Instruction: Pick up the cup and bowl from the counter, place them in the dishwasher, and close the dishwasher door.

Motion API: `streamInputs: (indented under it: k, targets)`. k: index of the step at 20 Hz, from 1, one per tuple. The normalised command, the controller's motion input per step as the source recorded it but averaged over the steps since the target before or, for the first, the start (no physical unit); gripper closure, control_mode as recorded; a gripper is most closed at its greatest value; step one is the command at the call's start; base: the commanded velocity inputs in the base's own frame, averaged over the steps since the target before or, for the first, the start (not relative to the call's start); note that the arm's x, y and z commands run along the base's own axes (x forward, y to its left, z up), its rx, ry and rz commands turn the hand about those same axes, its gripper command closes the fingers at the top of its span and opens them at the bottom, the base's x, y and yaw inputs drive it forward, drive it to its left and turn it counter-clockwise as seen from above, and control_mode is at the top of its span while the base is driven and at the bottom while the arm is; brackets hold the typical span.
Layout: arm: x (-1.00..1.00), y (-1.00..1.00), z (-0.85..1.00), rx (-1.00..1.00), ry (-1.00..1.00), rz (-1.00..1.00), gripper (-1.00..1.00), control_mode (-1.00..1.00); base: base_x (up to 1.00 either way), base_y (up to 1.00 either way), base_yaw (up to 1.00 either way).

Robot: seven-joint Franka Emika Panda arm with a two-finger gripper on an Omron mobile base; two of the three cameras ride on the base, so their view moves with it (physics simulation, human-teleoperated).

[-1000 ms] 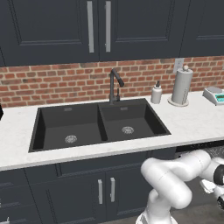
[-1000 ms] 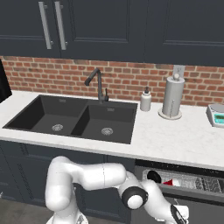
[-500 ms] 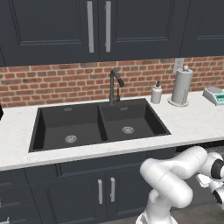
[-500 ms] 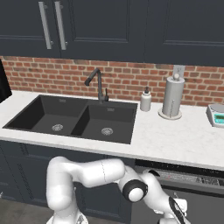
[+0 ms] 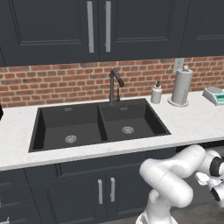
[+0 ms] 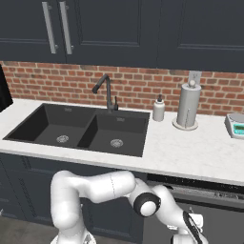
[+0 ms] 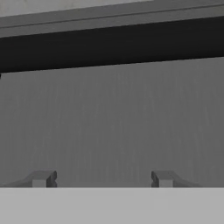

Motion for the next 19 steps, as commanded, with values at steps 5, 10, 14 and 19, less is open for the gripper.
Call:
streamInputs:
  k: [5,10,14,19]
  targets:
    - [0.66,0.00,0.00,-0.02,0.08,0.00,-1.00,-1.00,0.00,0.00,0.00]
    - [0.60,0.00,0.00,0.00,0.05,0.00,-1.00,-1.00,0.00,0.00,0.00]
    - [0.50,0.00,0.00,0.00,0.04,0.00,-1.00,-1.00,0.00,0.00,0.00]
    - [0.44,0.00,0.00,0.00,0.03,0.00,-1.00,-1.00,0.00,0.00,0.00]
